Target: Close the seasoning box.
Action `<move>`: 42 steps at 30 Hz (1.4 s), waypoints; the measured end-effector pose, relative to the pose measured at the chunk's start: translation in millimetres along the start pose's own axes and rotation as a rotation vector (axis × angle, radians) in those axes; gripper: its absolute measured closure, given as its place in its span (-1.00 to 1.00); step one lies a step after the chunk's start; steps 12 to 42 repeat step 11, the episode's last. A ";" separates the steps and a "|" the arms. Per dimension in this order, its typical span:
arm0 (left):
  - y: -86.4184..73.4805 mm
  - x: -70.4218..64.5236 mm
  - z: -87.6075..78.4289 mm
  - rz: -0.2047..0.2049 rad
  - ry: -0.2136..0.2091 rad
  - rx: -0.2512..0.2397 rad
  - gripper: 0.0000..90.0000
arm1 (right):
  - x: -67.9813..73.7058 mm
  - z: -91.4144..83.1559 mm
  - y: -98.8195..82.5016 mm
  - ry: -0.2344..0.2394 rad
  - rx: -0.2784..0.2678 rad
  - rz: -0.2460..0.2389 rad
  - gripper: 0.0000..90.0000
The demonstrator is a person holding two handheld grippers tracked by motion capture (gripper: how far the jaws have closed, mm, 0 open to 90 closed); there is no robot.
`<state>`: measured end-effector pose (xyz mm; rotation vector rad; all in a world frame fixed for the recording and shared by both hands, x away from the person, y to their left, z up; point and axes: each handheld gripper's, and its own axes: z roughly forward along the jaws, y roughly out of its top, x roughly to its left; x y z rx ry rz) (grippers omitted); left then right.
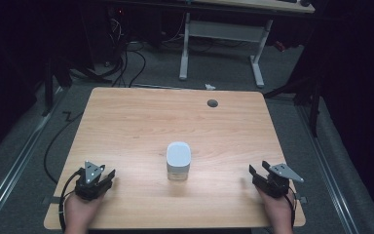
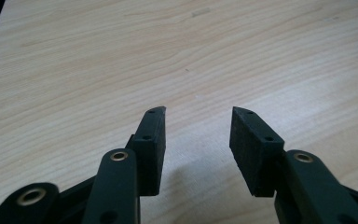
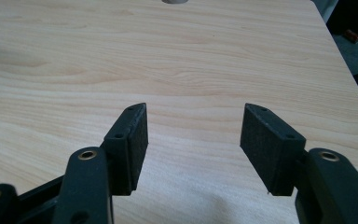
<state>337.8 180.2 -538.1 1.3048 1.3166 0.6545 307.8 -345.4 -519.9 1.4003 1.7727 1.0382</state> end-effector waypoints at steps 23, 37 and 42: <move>4.6 2.8 -6.7 -0.076 -0.026 -0.007 0.25 | 20.4 11.8 5.7 0.045 0.010 -0.070 -0.08; 4.6 2.8 -6.7 -0.076 -0.026 -0.007 0.25 | 20.4 11.8 5.7 0.045 0.010 -0.070 -0.08; 4.6 2.8 -6.7 -0.076 -0.026 -0.007 0.25 | 20.4 11.8 5.7 0.045 0.010 -0.070 -0.08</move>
